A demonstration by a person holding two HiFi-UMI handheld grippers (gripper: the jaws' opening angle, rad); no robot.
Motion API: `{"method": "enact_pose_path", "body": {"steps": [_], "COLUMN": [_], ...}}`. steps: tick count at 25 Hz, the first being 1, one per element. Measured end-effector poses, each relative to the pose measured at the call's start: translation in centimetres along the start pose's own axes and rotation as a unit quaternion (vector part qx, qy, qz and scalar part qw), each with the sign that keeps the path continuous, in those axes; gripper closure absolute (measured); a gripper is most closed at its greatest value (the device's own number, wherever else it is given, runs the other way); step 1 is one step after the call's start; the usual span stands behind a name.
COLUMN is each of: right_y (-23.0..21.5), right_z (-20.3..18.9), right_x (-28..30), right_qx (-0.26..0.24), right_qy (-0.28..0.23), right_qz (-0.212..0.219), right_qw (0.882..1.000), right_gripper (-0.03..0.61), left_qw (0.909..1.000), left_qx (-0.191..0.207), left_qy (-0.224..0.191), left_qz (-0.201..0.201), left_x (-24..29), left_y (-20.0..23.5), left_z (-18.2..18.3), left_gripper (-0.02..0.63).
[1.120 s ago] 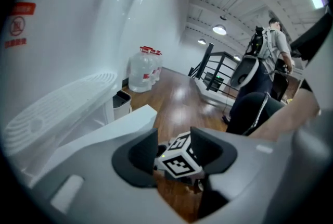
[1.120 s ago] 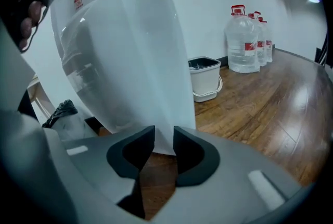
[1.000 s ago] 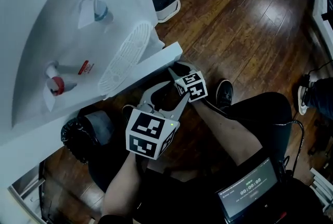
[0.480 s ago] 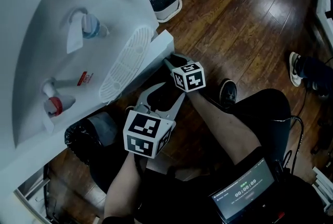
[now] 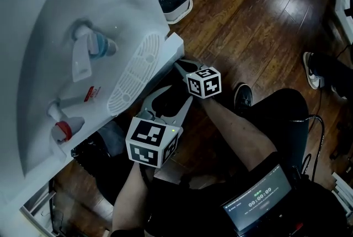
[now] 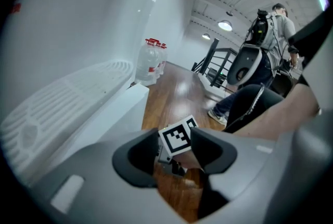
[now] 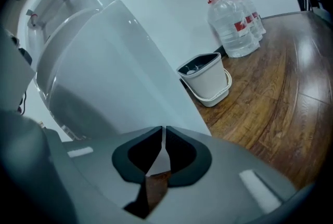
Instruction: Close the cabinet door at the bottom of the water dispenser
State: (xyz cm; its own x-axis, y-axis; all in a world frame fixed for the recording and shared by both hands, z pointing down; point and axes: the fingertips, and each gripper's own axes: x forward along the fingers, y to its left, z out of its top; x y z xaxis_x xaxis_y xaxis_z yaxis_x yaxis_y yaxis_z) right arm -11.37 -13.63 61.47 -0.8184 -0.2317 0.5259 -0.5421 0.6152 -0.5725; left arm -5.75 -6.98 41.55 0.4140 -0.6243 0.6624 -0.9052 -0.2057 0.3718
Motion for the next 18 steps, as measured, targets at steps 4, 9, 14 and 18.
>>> {"method": "enact_pose_path", "body": {"steps": [4, 9, 14, 18], "right_y": [-4.1, -5.2, -3.4, -2.9], "right_z": [-2.4, -4.1, -2.9, -2.8], "right_x": [-0.1, 1.3, 2.6, 2.8], "right_qx": [0.026, 0.035, 0.057, 0.076], "right_qy": [0.04, 0.074, 0.058, 0.048], "right_qz": [-0.056, -0.049, -0.008, -0.01], "right_qw": [0.997, 0.995, 0.997, 0.996], "right_gripper": [0.574, 0.574, 0.574, 0.575], "left_qw": [1.0, 1.0, 1.0, 1.0], "left_qx": [-0.002, 0.0, 0.002, 0.001], "left_qy": [-0.002, -0.002, 0.001, 0.005], "left_qz": [-0.006, 0.0, 0.003, 0.006], "left_x": [-0.1, 0.1, 0.2, 0.1], "left_y": [-0.4, -0.2, 0.0, 0.1], "left_z": [0.0, 0.2, 0.2, -0.2], "left_gripper": [0.405, 0.405, 0.405, 0.405]}}
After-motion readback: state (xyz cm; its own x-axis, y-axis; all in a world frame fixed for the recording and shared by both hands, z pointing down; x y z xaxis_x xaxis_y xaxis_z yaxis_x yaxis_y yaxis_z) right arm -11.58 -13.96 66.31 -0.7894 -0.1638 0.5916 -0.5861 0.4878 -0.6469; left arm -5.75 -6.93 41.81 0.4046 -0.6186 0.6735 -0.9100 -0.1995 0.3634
